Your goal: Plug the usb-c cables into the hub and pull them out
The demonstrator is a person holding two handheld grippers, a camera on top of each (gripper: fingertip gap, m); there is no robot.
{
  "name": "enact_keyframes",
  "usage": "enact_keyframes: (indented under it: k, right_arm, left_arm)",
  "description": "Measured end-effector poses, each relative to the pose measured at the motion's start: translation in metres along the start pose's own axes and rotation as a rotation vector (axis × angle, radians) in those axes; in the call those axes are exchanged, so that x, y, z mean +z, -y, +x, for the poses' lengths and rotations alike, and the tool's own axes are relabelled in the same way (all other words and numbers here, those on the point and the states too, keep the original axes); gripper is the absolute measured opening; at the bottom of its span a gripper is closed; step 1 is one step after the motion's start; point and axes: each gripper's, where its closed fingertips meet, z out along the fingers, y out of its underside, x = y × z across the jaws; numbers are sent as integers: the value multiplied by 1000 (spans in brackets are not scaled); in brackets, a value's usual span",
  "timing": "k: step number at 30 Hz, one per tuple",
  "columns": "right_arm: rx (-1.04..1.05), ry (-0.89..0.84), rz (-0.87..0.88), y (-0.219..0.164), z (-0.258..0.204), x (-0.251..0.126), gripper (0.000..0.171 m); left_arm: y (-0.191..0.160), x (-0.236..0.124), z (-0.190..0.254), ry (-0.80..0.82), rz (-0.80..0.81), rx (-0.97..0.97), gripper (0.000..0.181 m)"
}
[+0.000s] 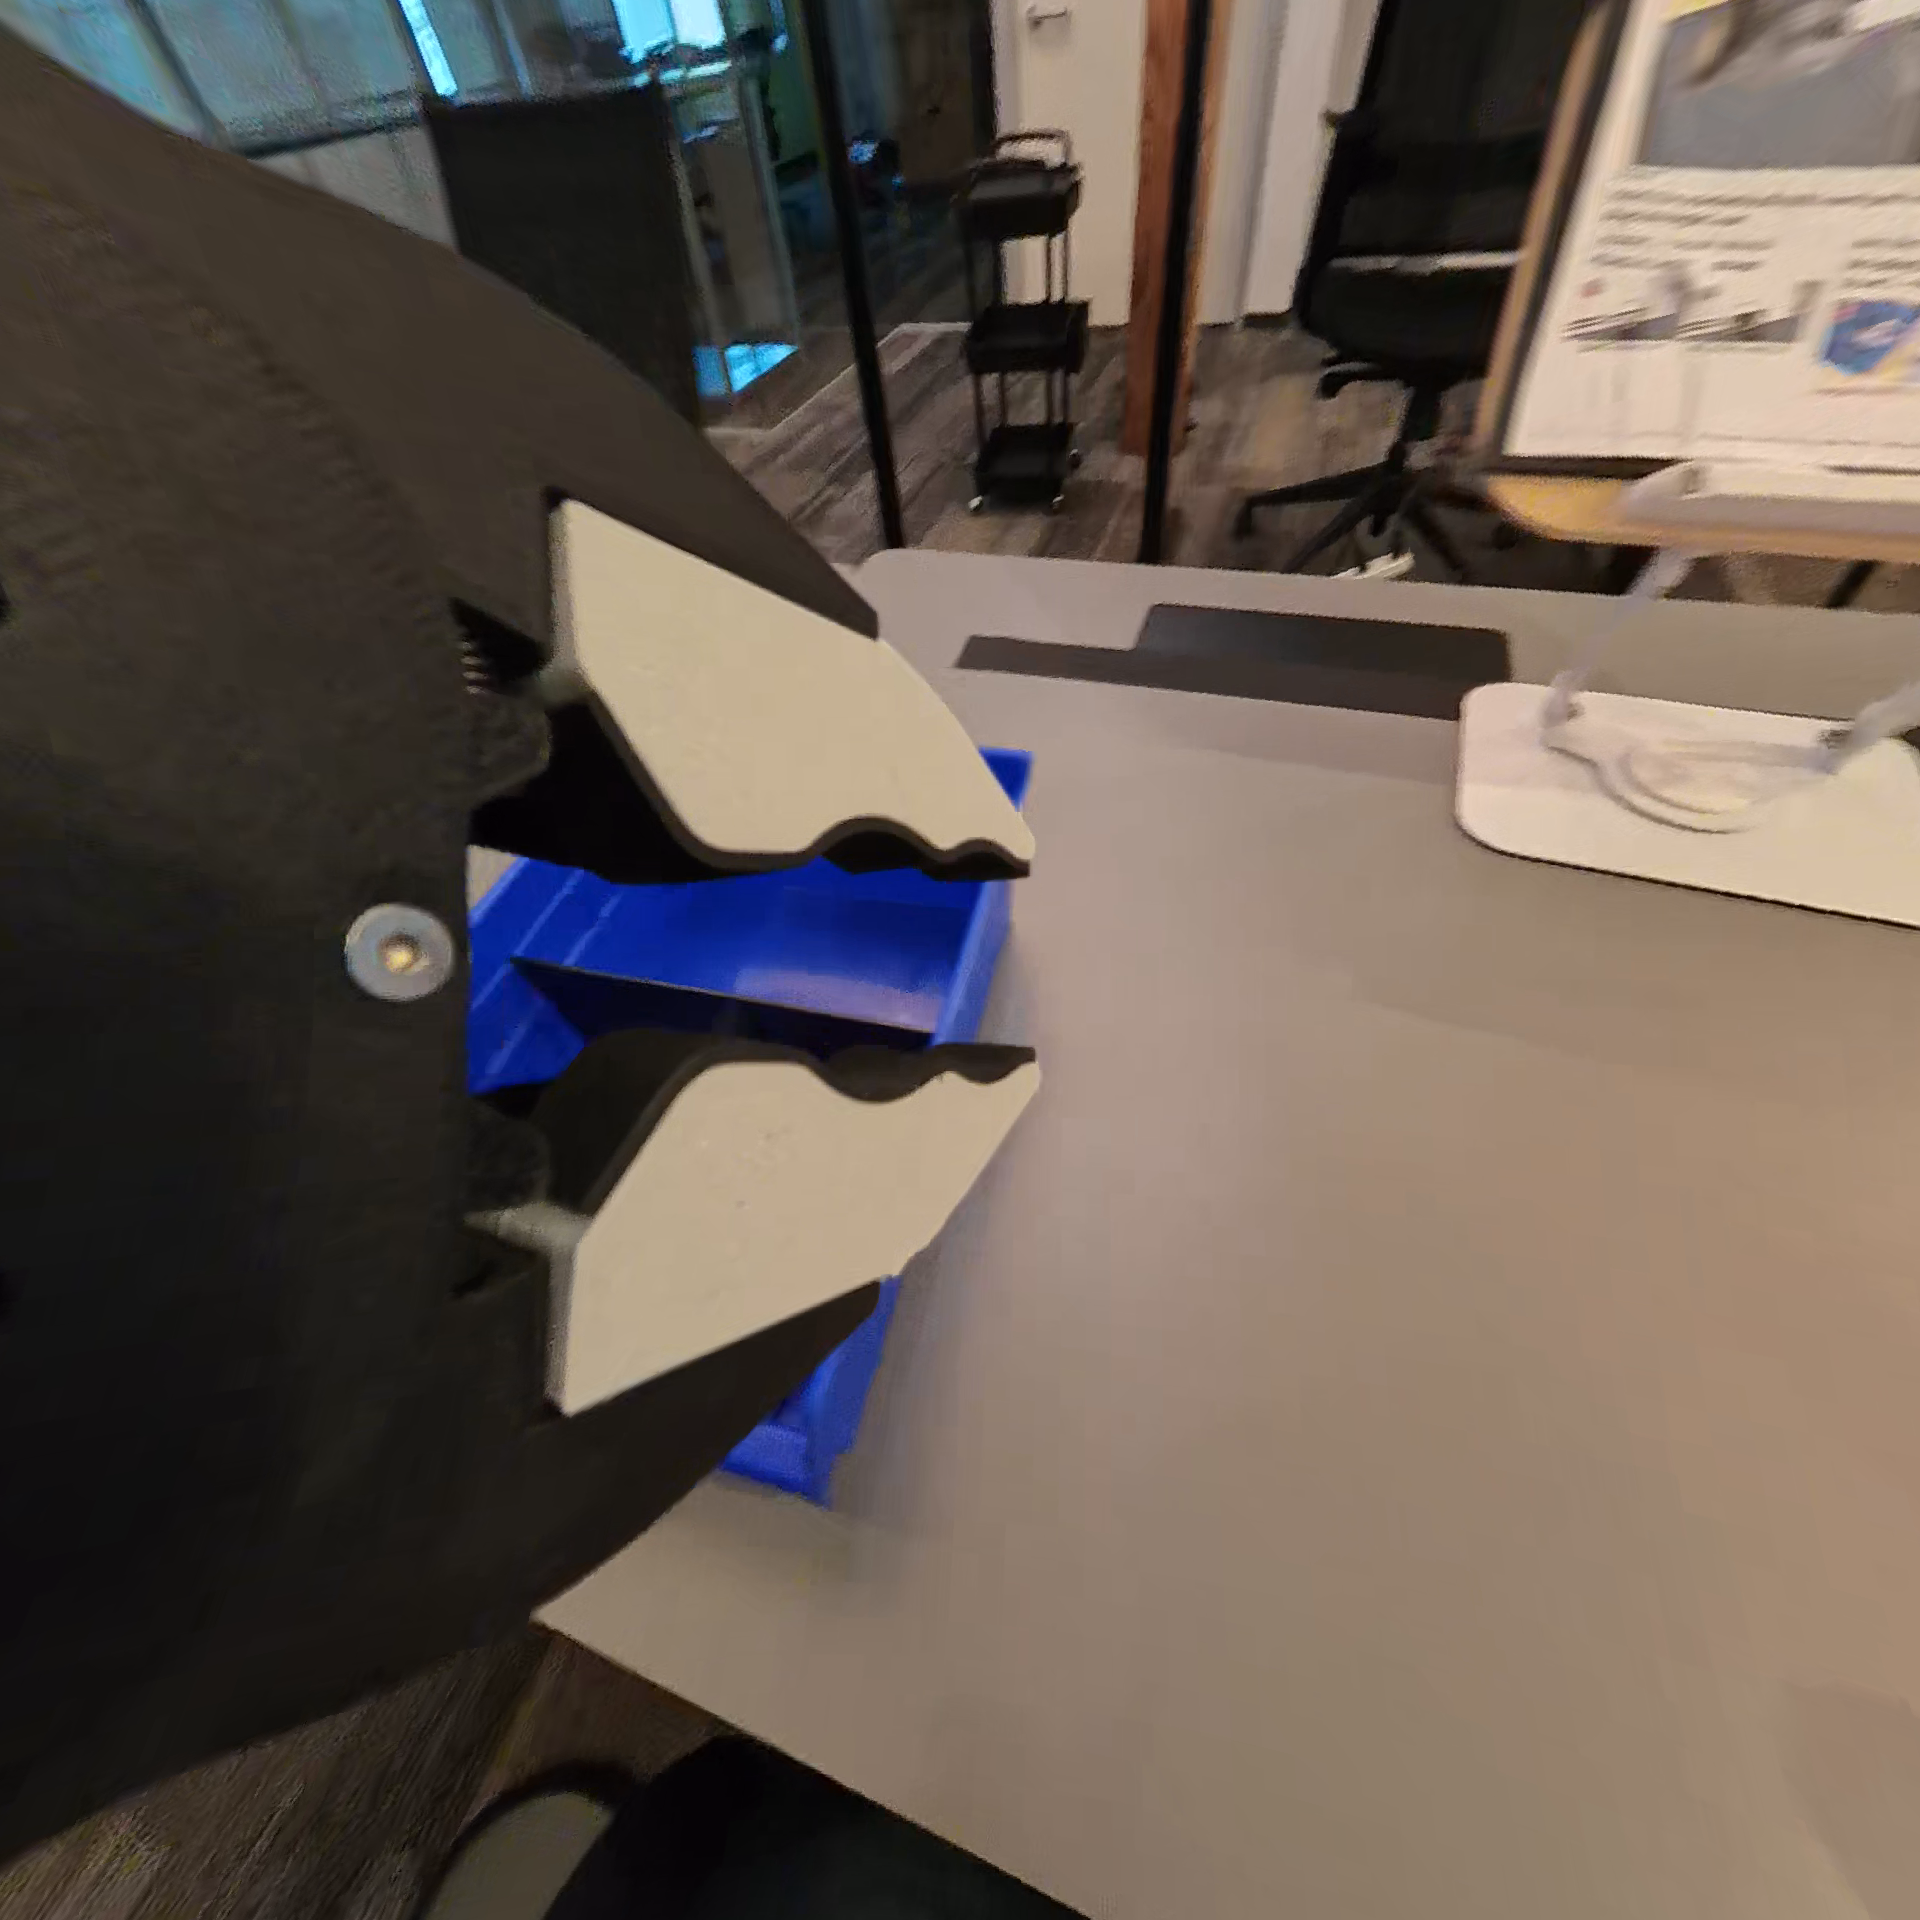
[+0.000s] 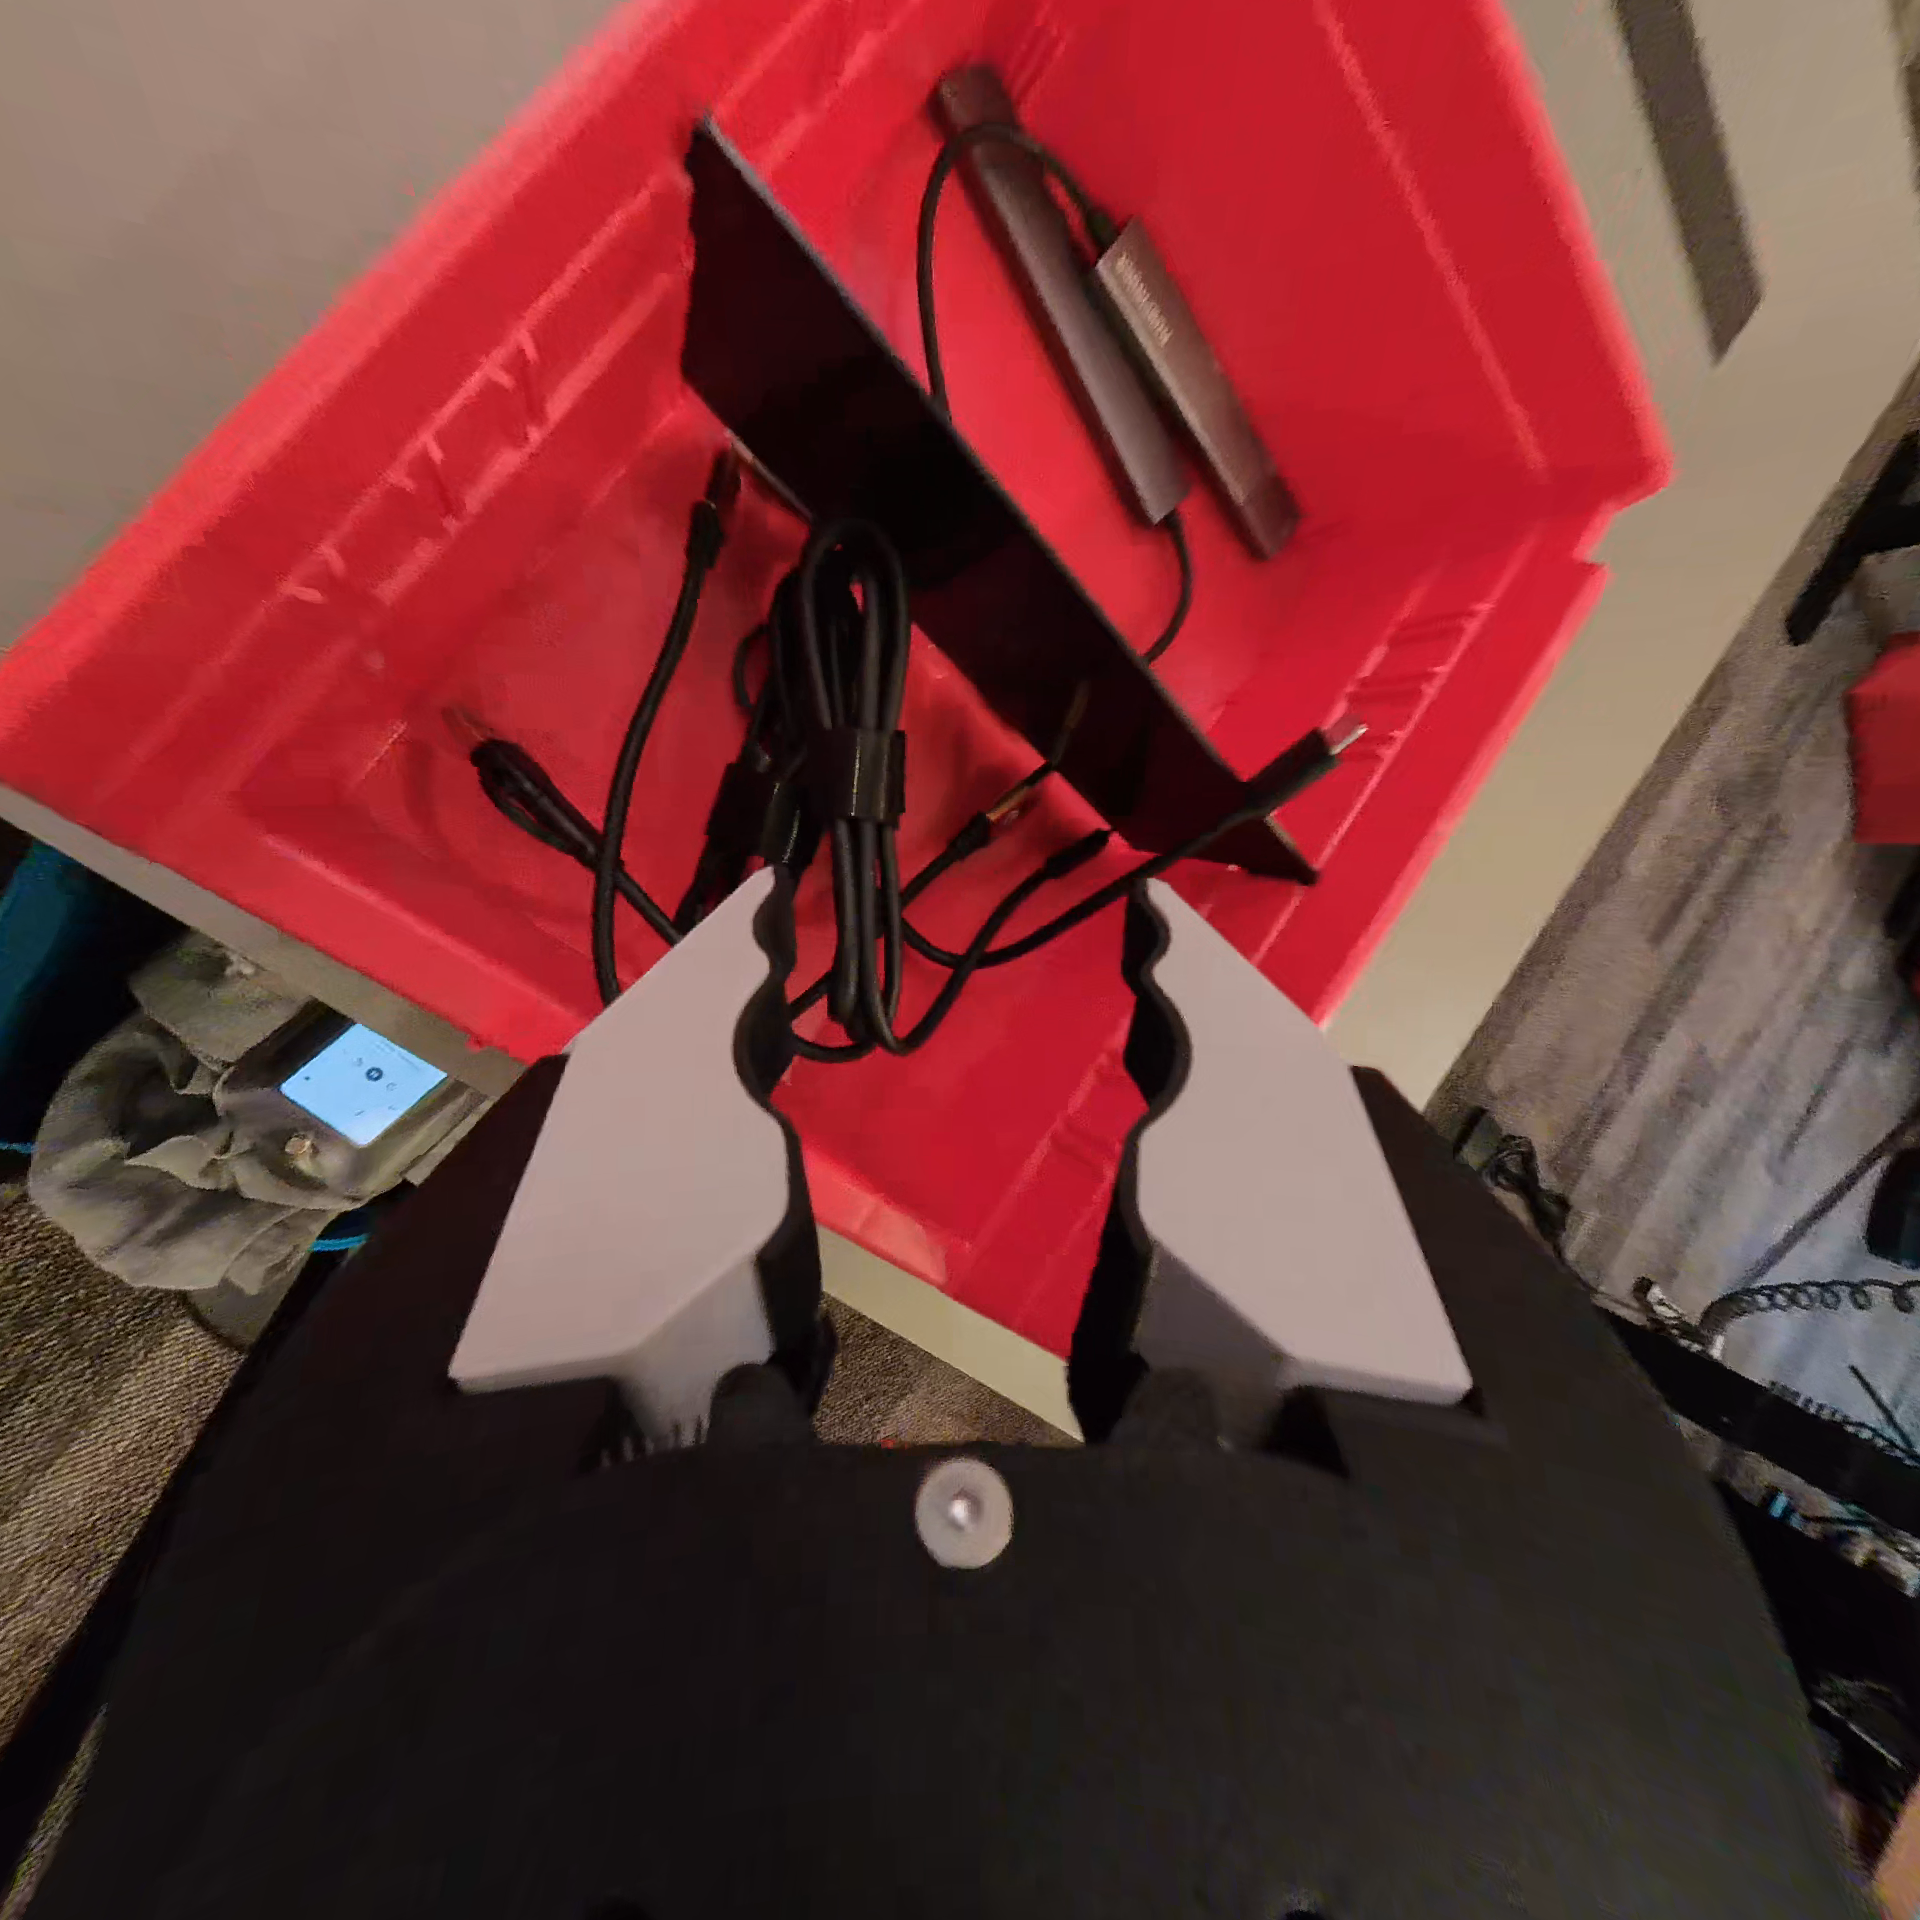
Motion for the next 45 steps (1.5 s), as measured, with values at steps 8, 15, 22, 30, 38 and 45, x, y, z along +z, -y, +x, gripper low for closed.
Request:
enact_keyframes:
  k: [8,15,22,30,38,45]
  right_arm:
    - [-72,-26,94,43,-17,-26,52]
    - [-132,-9,191,82,-41,-37,48]
    - [-158,7,237,94,-52,-41,46]
    - [-153,22,274,97,-57,-43,45]
    - [-161,23,282,100,-61,-47,44]
    - [-182,28,321,111,-68,-55,42]
  left_arm:
    - [-121,18,24,-230,-347,-234,33]
    - [-155,68,56,-346,-388,-209,32]
    - [-170,99,73,-378,-470,-266,26]
    - [-153,106,89,-577,-265,-735,39]
    - [-149,129,87,-587,-202,-914,11]
    - [-148,109,67,-551,-148,-885,5]
